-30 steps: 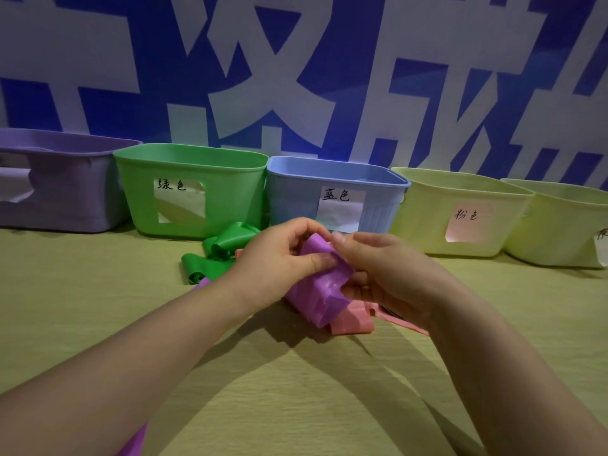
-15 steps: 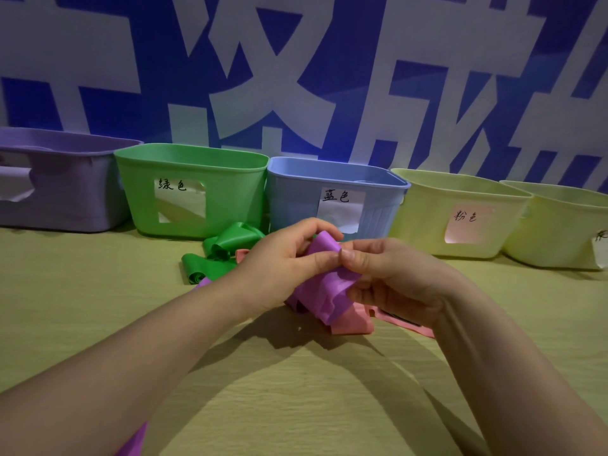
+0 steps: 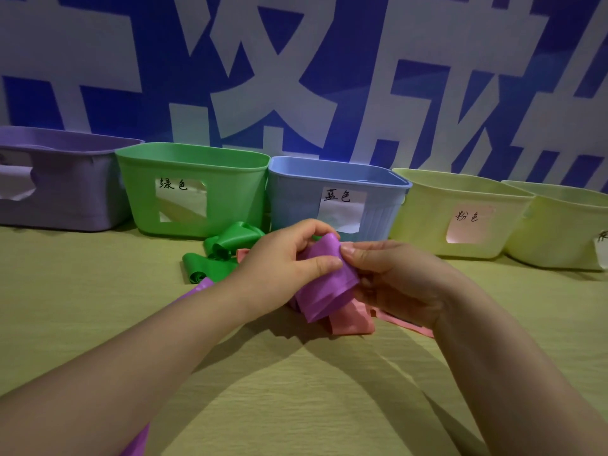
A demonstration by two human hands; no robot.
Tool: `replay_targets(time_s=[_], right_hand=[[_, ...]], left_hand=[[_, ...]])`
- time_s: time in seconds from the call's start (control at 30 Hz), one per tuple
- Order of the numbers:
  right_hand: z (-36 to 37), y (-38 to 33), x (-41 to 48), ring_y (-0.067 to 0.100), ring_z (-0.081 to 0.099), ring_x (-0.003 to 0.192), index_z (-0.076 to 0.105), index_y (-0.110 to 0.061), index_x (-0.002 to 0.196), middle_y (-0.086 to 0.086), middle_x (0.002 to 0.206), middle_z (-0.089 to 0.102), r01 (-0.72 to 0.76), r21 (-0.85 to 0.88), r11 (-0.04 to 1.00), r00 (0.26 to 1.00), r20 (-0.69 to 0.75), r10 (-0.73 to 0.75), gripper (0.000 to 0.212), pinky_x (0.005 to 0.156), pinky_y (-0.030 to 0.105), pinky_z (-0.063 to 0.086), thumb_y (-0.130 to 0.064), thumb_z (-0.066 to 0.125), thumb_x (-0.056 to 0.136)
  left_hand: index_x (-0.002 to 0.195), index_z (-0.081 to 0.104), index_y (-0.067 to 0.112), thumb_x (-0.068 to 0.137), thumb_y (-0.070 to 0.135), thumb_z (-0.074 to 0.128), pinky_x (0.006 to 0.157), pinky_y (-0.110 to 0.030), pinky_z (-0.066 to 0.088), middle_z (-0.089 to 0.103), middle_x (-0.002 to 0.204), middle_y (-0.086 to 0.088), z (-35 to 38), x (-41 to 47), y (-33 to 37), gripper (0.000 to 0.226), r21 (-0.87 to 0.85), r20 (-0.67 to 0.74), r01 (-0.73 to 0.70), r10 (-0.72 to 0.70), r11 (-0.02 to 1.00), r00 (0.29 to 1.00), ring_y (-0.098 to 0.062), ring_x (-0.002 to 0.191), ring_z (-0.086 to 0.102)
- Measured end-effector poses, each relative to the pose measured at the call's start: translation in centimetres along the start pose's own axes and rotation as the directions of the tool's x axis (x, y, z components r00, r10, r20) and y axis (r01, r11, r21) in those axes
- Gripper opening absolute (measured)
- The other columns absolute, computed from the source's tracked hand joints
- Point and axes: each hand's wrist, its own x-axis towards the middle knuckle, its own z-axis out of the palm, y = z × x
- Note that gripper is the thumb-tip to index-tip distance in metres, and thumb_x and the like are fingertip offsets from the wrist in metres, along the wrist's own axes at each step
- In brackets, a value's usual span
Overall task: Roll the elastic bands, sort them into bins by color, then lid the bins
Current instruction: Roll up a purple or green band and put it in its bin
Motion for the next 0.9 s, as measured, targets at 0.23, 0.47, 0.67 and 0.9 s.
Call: replay_targets(time_s=[0.23, 0.47, 0.67, 0.9], right_hand=[[0.4, -0.1, 0.0, 0.017, 0.050, 0.075, 0.065, 0.000, 0.104, 0.014, 0.086, 0.057, 0.056, 0.020, 0.998, 0.998, -0.032, -0.056, 0.039, 0.070, 0.024, 0.040, -0.022, 0.060, 0.072], [0.7, 0.2, 0.2, 0.010, 0.054, 0.064, 0.060, -0.008, 0.100, 0.007, 0.079, 0.059, 0.095, 0.091, 0.991, 0.995, -0.008, -0.095, 0.015, 0.056, 0.016, 0.047, -0.011, 0.046, 0.094], [0.5, 0.1, -0.1, 0.016, 0.051, 0.074, 0.065, -0.012, 0.100, 0.011, 0.088, 0.058, 0.158, -0.046, 0.986, 0.987, 0.028, -0.157, 0.025, 0.065, 0.021, 0.044, -0.025, 0.060, 0.079], [-0.3, -0.1, -0.1, 0.014, 0.063, 0.077, 0.071, -0.011, 0.101, 0.010, 0.092, 0.067, 0.166, -0.016, 0.986, 0.975, 0.152, -0.162, 0.058, 0.065, 0.018, 0.051, -0.037, 0.084, 0.051]], left_hand=[[0.093, 0.059, 0.040, 0.059, 0.056, 0.062, 0.084, -0.050, 0.050, 0.069, 0.089, 0.001, 0.0, 0.1, 0.1, 0.037, 0.033, -0.098, -0.055, 0.058, 0.998, 0.993, -0.020, 0.088, 0.064], [0.091, 0.059, 0.042, 0.057, 0.058, 0.059, 0.081, -0.043, 0.049, 0.066, 0.082, 0.000, -0.2, 0.2, 0.3, 0.037, -0.006, -0.105, -0.048, 0.047, 0.999, 0.993, -0.019, 0.082, 0.062], [0.084, 0.062, 0.036, 0.053, 0.056, 0.064, 0.084, -0.042, 0.050, 0.069, 0.088, 0.002, -0.2, 0.3, 0.1, 0.037, -0.060, -0.124, -0.030, 0.023, 0.998, 0.992, -0.015, 0.085, 0.063], [0.083, 0.063, 0.022, 0.065, 0.029, 0.069, 0.070, -0.028, 0.049, 0.066, 0.078, 0.002, -0.2, 0.1, 0.6, 0.020, -0.154, -0.088, -0.029, 0.016, 0.988, 0.996, -0.009, 0.075, 0.058]])
